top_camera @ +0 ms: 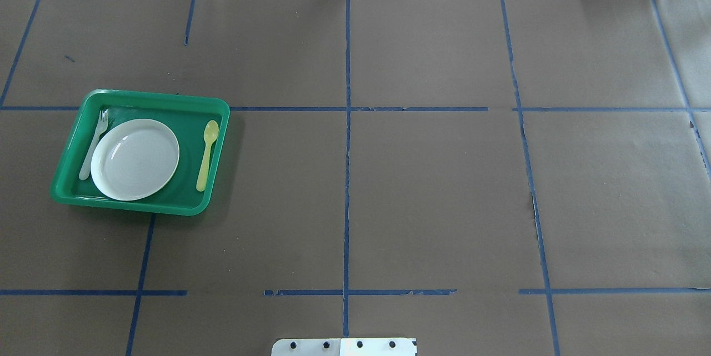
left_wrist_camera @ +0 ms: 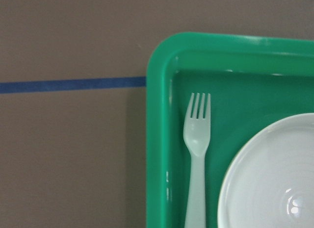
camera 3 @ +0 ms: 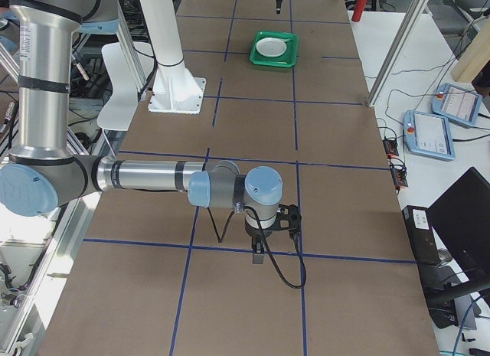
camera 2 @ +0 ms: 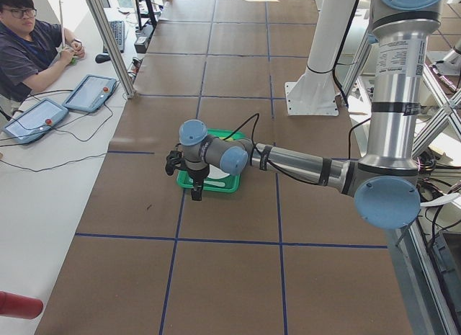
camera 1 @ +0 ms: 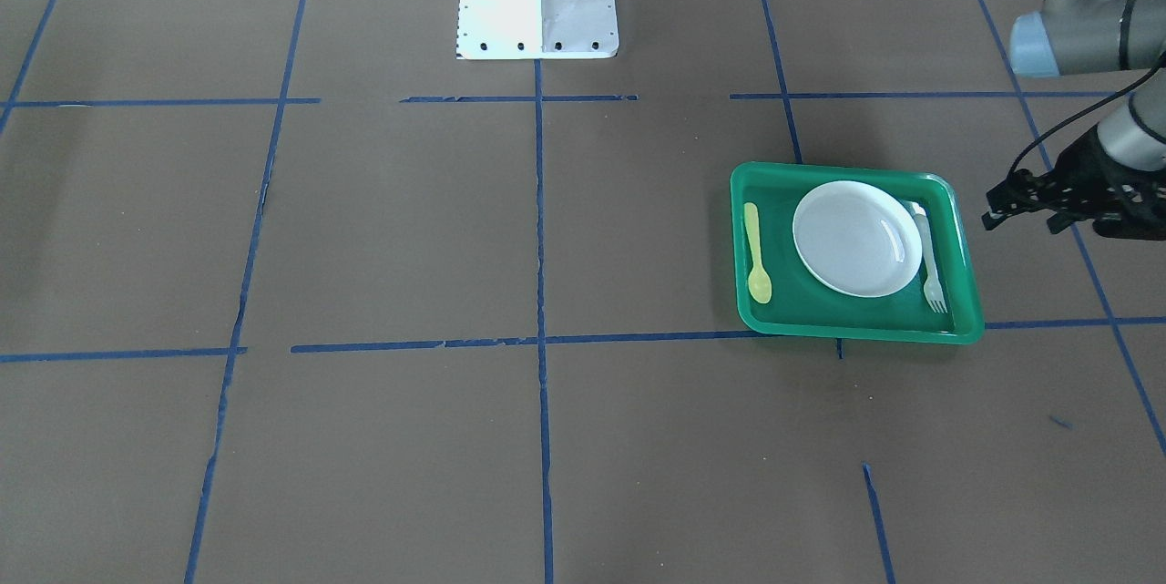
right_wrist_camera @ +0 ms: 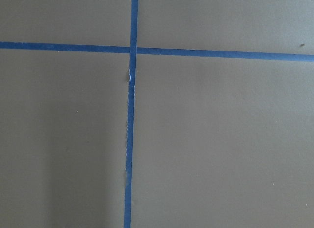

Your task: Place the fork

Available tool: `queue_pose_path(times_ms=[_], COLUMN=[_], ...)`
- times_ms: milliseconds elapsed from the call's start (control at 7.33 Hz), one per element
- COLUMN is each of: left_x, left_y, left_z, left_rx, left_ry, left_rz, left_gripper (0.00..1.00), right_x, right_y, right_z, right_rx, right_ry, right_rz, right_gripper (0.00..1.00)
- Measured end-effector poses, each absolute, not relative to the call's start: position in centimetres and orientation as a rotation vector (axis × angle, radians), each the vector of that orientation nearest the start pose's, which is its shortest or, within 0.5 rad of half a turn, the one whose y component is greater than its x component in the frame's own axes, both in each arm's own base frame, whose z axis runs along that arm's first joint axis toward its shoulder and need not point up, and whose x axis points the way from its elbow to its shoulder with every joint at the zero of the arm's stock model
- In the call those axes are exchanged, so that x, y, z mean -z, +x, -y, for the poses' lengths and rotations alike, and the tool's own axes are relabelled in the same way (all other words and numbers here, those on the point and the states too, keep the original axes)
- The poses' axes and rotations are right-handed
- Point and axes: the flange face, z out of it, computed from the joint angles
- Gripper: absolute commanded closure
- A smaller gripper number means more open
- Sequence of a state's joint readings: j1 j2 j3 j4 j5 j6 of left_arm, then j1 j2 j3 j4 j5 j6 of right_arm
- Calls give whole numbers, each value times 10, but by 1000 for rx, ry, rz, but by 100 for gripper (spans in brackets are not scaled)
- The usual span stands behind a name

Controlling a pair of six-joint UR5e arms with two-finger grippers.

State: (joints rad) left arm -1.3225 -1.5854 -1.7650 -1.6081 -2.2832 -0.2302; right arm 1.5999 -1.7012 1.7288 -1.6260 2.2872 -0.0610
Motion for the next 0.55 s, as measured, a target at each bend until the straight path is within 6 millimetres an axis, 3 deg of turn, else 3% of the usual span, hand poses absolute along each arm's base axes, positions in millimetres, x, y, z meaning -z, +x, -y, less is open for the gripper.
queue_pose_path(times_ms=[273,409,545], left_x=[-577,-595,-602], left_y=[-42,-70,-80], left_z=[489,475,467], left_rx=[-119,-112,-120], left_ry=[67,66,71], left_rz=[-715,-716,-720], left_gripper=[0,0,0], right_x=[-651,-651,-651], right_y=[81,81,81], right_z=[432,432,432], right_rx=[20,21,21], right_ry=[6,6,6], right_rz=[717,717,717], right_gripper=[0,0,0])
